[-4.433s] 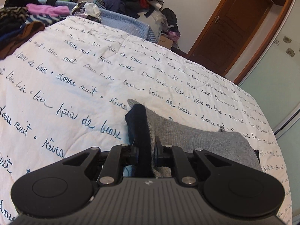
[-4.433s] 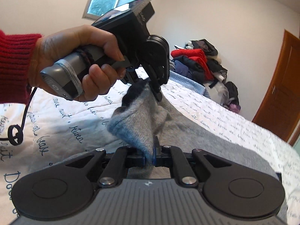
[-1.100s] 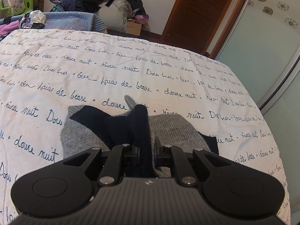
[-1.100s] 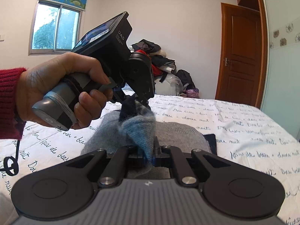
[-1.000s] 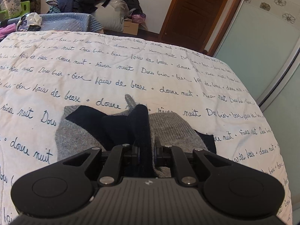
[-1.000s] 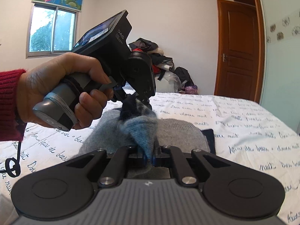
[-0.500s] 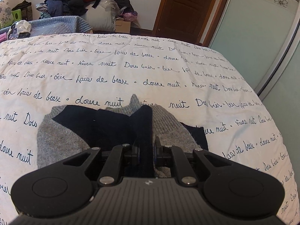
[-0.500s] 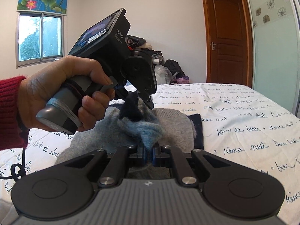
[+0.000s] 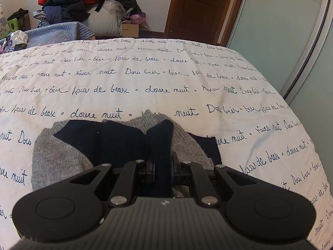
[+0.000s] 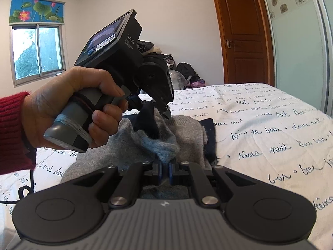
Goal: Fold small clothes
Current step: 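Fold the held sweater edges over onto the sweater with both tools, then open both tools to release the folded sweater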
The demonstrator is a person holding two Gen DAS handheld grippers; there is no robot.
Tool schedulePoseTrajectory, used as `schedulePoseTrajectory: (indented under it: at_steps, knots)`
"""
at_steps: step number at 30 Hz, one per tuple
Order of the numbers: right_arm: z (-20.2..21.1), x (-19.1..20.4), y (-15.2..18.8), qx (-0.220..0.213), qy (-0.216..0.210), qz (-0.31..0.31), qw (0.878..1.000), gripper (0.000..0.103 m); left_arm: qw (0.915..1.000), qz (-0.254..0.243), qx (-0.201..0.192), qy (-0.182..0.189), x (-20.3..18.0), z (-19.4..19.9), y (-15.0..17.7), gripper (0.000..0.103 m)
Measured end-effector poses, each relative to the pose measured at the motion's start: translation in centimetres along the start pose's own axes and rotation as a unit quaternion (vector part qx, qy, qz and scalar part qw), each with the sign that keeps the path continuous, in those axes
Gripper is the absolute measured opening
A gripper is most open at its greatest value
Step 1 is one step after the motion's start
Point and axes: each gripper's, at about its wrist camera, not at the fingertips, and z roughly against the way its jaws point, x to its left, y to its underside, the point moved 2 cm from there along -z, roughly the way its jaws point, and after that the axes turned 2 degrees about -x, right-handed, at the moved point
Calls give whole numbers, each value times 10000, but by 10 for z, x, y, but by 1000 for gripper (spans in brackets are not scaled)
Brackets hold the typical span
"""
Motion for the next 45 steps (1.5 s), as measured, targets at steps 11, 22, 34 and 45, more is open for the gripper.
schedulePoseTrajectory:
  at_steps: [11,22,34,45]
  knots:
    - [10,-21,3,97,52,-504,9987,6,9994,-310,-9,174,-36,-9,3,11]
    - [-2,-49,12,510,-104,-1444,9882,7,9992,-212,34,343,-45,-17,-7,13]
    - [11,-71,6,658,624,-1635,9824,66,9993,-275,-227,-112,11,16,-15,51]
    - [-93,-92,-82,784,-1306,-1670,9741,66,9951,-452,-590,-647,63,52,12,61]
